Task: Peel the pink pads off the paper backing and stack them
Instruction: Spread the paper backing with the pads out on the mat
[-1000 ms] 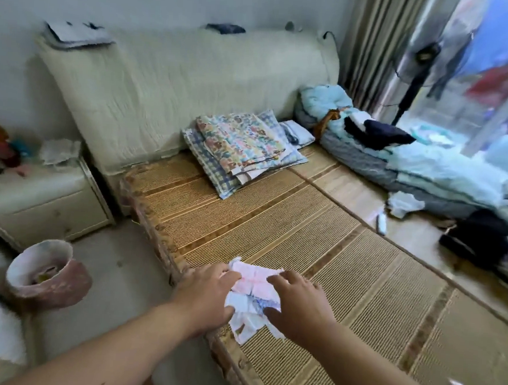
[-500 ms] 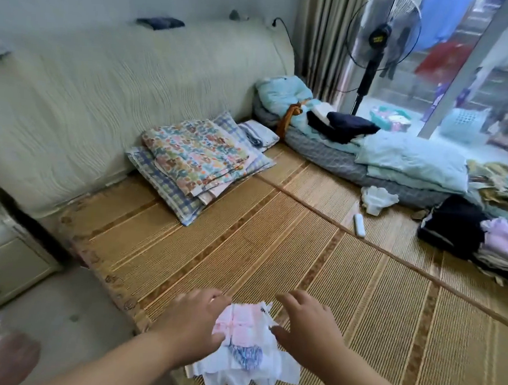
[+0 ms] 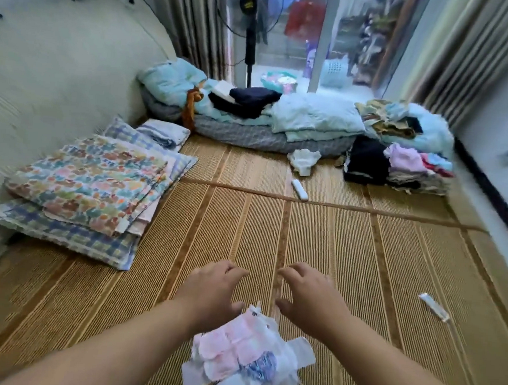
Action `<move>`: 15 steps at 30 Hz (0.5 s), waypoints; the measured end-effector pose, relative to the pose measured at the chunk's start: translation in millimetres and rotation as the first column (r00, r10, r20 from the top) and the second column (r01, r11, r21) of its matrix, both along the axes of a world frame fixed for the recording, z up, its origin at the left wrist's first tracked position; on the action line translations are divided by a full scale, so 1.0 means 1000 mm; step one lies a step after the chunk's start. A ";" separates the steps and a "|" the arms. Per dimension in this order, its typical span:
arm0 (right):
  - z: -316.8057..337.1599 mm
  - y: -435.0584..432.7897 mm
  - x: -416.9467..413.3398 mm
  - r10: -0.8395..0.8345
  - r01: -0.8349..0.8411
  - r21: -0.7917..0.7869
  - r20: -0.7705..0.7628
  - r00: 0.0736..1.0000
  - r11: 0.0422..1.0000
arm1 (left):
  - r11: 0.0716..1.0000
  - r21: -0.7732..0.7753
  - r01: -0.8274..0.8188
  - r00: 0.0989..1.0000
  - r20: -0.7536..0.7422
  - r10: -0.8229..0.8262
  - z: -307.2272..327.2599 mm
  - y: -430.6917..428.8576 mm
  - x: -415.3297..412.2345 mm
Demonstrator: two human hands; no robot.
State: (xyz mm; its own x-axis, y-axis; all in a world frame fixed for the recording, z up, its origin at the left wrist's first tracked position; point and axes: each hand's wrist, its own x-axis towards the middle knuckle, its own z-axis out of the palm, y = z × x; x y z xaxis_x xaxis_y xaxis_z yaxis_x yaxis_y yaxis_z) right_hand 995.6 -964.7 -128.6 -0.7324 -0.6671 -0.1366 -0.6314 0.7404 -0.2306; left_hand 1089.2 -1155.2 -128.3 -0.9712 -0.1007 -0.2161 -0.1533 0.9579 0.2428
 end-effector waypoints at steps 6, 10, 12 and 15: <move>-0.027 -0.052 0.065 -0.267 0.266 0.057 0.018 0.963 0.962 | 0.977 0.029 0.211 0.977 0.024 -0.212 -0.024 -0.069 0.019; -0.042 -0.074 0.098 -0.352 0.348 0.086 0.037 0.935 0.934 | 0.962 0.053 0.268 0.962 0.028 -0.270 -0.040 -0.092 0.036; -0.051 -0.078 0.107 -0.359 0.355 0.097 0.034 0.933 0.930 | 0.959 0.069 0.275 0.961 0.022 -0.277 -0.051 -0.095 0.043; -0.072 -0.078 0.106 -0.368 0.365 0.076 0.024 0.930 0.928 | 0.954 0.092 0.285 0.958 0.001 -0.286 -0.072 -0.088 0.044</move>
State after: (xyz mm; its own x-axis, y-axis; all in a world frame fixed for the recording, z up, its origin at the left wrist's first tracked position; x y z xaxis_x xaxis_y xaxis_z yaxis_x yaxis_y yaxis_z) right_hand 1101.8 -1042.9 -200.3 -0.9176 -0.3409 -0.2044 -0.3048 0.9335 -0.1887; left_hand 1133.0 -1243.2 -200.5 -0.9533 0.2010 -0.2255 0.1195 0.9366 0.3293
